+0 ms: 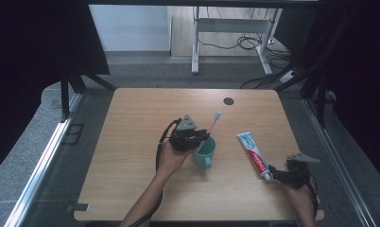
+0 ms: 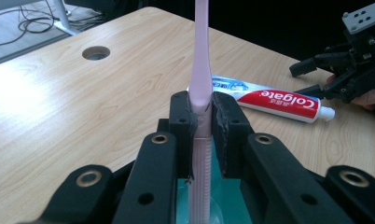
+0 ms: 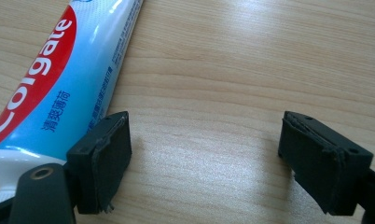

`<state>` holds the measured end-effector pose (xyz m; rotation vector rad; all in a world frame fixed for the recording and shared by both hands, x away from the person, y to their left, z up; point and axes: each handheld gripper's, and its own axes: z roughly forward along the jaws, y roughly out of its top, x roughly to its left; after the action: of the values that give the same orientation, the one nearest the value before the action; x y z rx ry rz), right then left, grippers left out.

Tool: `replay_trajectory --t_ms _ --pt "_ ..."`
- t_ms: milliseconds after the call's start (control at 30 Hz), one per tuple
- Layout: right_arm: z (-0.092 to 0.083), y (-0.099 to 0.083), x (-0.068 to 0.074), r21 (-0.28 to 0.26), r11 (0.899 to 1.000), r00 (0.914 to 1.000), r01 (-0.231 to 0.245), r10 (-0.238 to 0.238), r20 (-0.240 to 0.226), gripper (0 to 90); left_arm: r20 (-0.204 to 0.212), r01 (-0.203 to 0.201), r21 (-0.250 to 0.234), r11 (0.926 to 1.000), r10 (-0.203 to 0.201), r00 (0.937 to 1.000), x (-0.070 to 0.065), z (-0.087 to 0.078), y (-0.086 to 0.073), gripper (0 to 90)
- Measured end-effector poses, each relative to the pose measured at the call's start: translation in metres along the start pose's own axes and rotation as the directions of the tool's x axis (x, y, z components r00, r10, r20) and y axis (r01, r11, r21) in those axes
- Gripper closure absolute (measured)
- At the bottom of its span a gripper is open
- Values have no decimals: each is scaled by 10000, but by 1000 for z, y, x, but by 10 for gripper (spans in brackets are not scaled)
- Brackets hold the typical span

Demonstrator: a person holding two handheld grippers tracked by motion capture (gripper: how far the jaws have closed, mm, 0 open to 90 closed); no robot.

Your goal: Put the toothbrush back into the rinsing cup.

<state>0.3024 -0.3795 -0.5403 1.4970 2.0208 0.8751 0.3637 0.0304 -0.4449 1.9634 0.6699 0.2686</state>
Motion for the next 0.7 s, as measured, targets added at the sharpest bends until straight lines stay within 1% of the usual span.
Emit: replay_trajectory --t_ms 67,467,567,633,700 --pt "0 0 0 4 10000 10000 -18 18 -3 168 14 59 40 10000 -59 10000 0 1 -1 789" --pt "0 0 0 7 10000 10000 -12 12 -13 168 3 0 344 9994 0 10000 -2 10 -8 789" --pt "0 0 0 11 10000 10000 7 -7 -15 168 -9 -81 437 9990 81 10000 -3 11 -9 789" --pt "0 0 0 13 10000 10000 20 -20 -18 169 -3 -51 453 9990 51 10000 -3 12 -9 789" --pt "0 0 0 -1 10000 10000 18 -18 -17 168 -2 -98 564 9984 98 10000 -4 14 -10 789"
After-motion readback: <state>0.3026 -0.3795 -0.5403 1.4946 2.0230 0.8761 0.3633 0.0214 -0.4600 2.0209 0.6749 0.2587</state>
